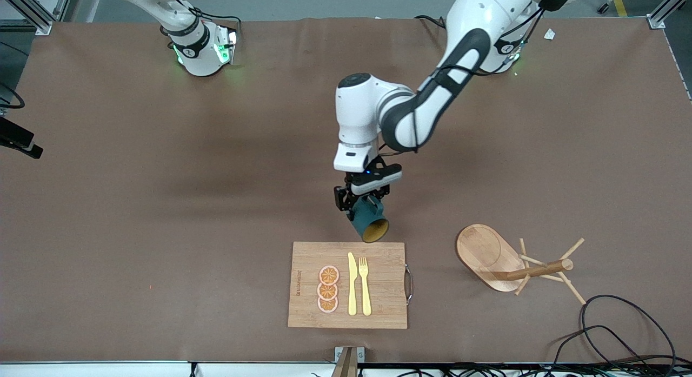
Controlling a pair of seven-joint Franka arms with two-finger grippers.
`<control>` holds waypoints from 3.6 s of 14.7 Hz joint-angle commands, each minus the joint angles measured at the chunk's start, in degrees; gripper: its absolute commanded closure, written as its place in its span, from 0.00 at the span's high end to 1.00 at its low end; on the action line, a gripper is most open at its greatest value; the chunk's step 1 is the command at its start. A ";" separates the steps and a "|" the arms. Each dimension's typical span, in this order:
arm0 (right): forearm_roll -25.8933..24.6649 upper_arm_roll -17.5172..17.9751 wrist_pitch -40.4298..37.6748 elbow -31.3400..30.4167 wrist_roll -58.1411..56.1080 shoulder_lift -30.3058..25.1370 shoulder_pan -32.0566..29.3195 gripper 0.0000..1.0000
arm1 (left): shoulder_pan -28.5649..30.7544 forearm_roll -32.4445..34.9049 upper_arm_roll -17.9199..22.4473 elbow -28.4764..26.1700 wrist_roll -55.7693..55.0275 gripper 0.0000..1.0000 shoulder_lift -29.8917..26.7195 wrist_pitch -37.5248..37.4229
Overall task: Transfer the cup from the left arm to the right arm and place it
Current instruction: 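Lift the teal mug off the stand with the left gripper, then set the teal mug upright on the table and open the left gripper, then raise the left gripper away while the right gripper reaches the mug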
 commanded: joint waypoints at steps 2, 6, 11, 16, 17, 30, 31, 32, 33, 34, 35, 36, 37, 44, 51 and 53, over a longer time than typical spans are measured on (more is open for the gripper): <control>0.70 0.27 0.30 -0.67 0.31 -0.61 -0.44 1.00 | -6.78 12.06 1.39 3.84 -7.76 0.60 4.95 -6.02; 0.70 0.27 0.30 -0.75 0.31 -0.61 -0.53 1.00 | -11.71 28.75 1.74 3.84 -15.93 0.60 10.05 -13.40; 0.70 0.27 0.30 -0.75 0.31 -0.52 -0.53 1.00 | -17.77 40.28 1.74 3.75 -22.61 0.61 16.03 -24.63; 0.70 0.27 0.30 -0.75 0.31 -0.52 -0.52 1.00 | -18.92 55.06 2.18 3.67 -32.28 0.71 22.80 -32.38; 0.70 0.27 0.30 -0.75 0.31 -0.52 -0.53 1.00 | -19.10 55.07 2.18 3.66 -33.00 0.85 22.89 -32.92; 1.31 0.62 2.13 -2.15 6.61 0.61 3.24 1.00 | -27.98 11.44 -5.72 3.93 -28.97 1.00 11.22 -41.52; 1.40 0.62 2.92 -2.77 8.20 0.88 4.73 1.00 | -27.98 8.08 -5.90 3.93 -27.74 1.00 8.94 -42.23; 1.40 0.62 4.41 -3.82 9.53 0.88 5.97 1.00 | -27.72 4.57 -5.90 3.93 -25.64 1.00 6.92 -42.33; 1.40 0.62 5.73 -4.87 11.45 0.88 6.85 1.00 | -27.28 0.27 -5.90 3.93 -23.01 1.00 4.11 -42.33; 1.40 0.62 6.35 -5.32 12.78 1.06 7.73 1.00 | -26.84 -3.17 -5.64 3.93 -20.46 1.00 1.56 -42.33; 1.40 0.62 6.71 -5.41 14.01 1.67 8.69 1.00 | -25.70 -6.68 -5.47 3.84 -18.00 1.00 -1.25 -42.33; 1.40 0.71 7.06 -5.41 15.94 2.02 9.40 1.00 | -23.86 -10.54 -5.46 3.93 -15.45 1.00 -4.32 -42.33; 1.40 1.76 7.76 -5.41 17.70 2.72 9.84 1.00 | -22.19 -13.63 -5.46 3.93 -12.81 0.99 -6.96 -42.33; 1.22 13.61 15.30 -10.58 34.39 4.92 10.02 1.00 | -4.01 -29.38 -5.55 3.93 13.37 1.00 -20.51 -43.03; -6.13 18.90 27.17 -15.09 65.54 11.93 21.77 1.00 | 19.01 -33.95 -5.55 5.76 42.64 1.00 -23.08 -44.17; -9.57 18.90 30.60 -12.72 76.90 16.94 26.26 1.00 | 25.43 -36.15 -5.46 7.00 51.50 1.00 -22.46 -43.56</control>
